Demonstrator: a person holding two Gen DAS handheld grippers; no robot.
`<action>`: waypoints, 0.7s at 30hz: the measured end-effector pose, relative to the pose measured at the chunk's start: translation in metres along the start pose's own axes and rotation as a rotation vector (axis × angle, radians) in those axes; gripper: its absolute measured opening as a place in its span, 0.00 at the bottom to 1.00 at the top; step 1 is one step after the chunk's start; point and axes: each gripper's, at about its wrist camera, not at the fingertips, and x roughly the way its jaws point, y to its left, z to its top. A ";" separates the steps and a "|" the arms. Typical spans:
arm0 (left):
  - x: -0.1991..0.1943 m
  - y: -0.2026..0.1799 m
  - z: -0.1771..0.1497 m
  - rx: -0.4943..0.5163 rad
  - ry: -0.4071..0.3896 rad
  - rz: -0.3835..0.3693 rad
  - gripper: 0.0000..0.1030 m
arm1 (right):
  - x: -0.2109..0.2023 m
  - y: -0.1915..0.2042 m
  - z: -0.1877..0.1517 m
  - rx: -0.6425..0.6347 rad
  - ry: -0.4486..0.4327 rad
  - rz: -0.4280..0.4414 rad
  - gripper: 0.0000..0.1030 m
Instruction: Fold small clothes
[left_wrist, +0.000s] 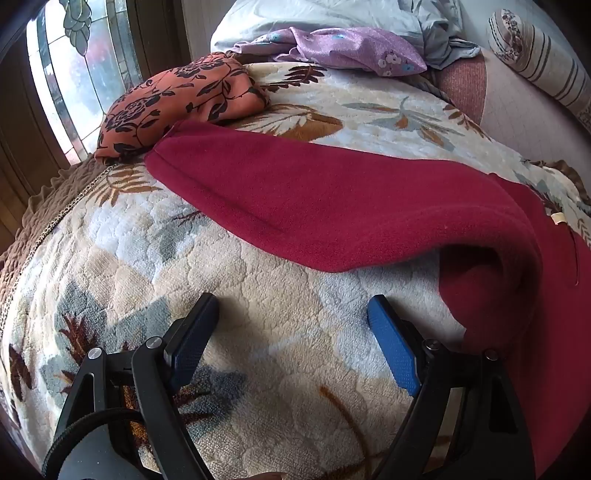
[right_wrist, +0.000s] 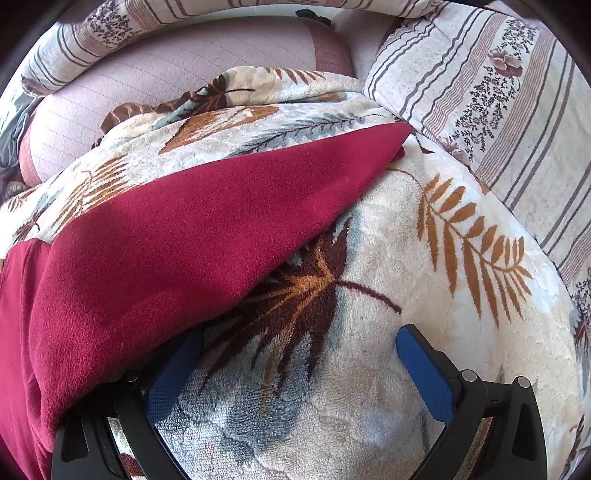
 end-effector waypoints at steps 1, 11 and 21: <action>0.000 -0.001 0.000 0.007 -0.003 0.010 0.81 | 0.000 0.000 0.000 -0.002 -0.007 -0.004 1.00; -0.001 0.001 0.000 0.005 -0.004 0.007 0.81 | 0.000 0.000 0.000 -0.001 -0.003 -0.001 1.00; -0.010 -0.003 -0.002 0.036 0.038 0.007 0.81 | -0.001 0.000 -0.001 -0.009 -0.002 -0.011 1.00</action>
